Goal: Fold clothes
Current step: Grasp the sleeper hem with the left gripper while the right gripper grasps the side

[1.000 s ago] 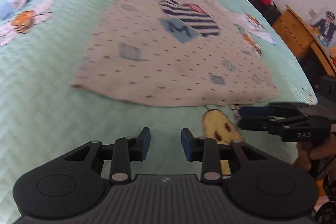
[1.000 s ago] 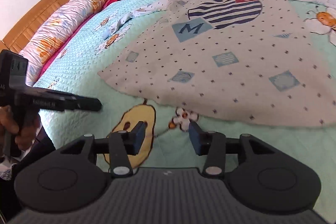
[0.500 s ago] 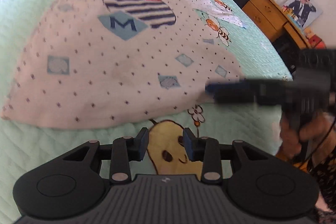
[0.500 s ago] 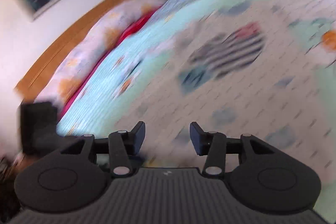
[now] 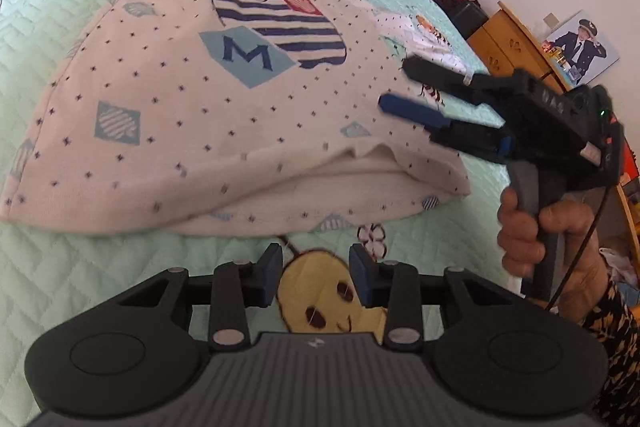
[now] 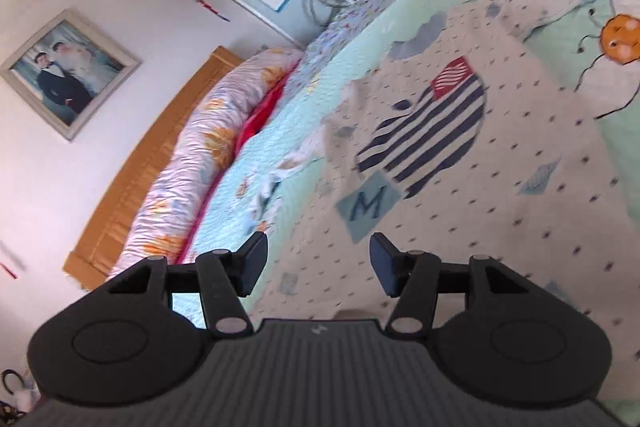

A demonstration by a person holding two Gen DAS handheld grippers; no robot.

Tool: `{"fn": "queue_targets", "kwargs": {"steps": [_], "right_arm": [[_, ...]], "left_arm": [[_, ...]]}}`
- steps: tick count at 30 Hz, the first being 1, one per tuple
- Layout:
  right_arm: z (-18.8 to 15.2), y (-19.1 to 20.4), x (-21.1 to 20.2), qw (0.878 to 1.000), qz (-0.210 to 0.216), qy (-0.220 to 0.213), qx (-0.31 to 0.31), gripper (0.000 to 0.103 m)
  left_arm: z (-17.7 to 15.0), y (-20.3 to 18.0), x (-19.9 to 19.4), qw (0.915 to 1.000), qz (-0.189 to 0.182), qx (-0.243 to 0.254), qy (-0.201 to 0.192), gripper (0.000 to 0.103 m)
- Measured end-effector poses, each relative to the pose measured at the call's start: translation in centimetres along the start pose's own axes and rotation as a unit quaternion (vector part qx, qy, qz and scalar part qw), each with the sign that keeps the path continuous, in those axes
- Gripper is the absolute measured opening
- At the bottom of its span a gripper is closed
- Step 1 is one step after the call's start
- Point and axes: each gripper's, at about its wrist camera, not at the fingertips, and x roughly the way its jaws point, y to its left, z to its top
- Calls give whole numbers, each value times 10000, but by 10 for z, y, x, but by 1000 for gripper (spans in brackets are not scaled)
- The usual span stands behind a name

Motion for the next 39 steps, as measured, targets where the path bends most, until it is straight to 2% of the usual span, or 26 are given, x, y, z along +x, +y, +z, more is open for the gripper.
{"fn": "queue_targets", "kwargs": {"steps": [4,6,8,10,11,12,13,14,15,16,17,19,21,23,27,29,30,34,39], "right_arm": [[-9,-3,-3,9994,-324,70,-141,59],[-20,14,-12,9944,-499,115,-924,59],[-31,32,-20,9810,-726,185,-1787,59],[-56,53,-18,9417,-1229,523,-3089,58],[-70,62,-15,9152,-1449,717,-3690,55],[-83,70,-13,8841,-1662,908,-4273,44],[-97,79,-11,8483,-1866,1094,-4833,37],[-109,85,-9,8142,-2032,1267,-5289,25],[-118,84,-6,7942,-2130,1402,-5515,24],[-125,81,-2,7714,-2262,1503,-5755,24],[-131,79,1,7492,-2360,1581,-5983,24],[-139,76,4,7149,-2384,1616,-6371,24],[-141,76,7,6902,-2472,1674,-6591,28],[-144,76,9,6655,-2551,1729,-6798,28],[-154,70,13,6302,-2570,1692,-7129,27],[-159,68,15,6156,-2577,1605,-7272,27],[-161,67,15,6108,-2582,1562,-7320,27],[-160,66,18,6061,-2603,1369,-7390,27],[-159,68,16,6011,-2631,929,-7489,27]], "left_arm": [[14,3,4,9998,65,-64,-168,39],[20,7,5,9995,155,-121,-253,39],[24,12,4,9989,308,-121,-338,39],[23,11,2,9981,475,97,-389,39],[22,9,1,9972,563,284,-402,39],[20,5,0,9958,650,488,-412,39],[12,-3,-2,9923,711,942,-386,39],[5,-12,-3,9864,781,1402,-359,39],[-5,-22,0,9747,1001,1973,-305,39],[-15,-33,2,9593,1217,2536,-250,39],[-25,-43,4,9401,1429,3089,-194,39],[-41,-57,13,8970,1774,4047,-120,40],[-55,-68,20,8508,2027,4847,-80,40],[-62,-71,26,8209,2192,5273,2,41],[-75,-73,37,7791,2456,5768,-71,40],[-76,-75,39,7726,2536,5820,-105,40],[-76,-75,39,7751,2545,5782,-120,40],[-73,-76,38,7849,2579,5631,-183,41],[-72,-82,42,7882,2660,5546,-209,44]]}}
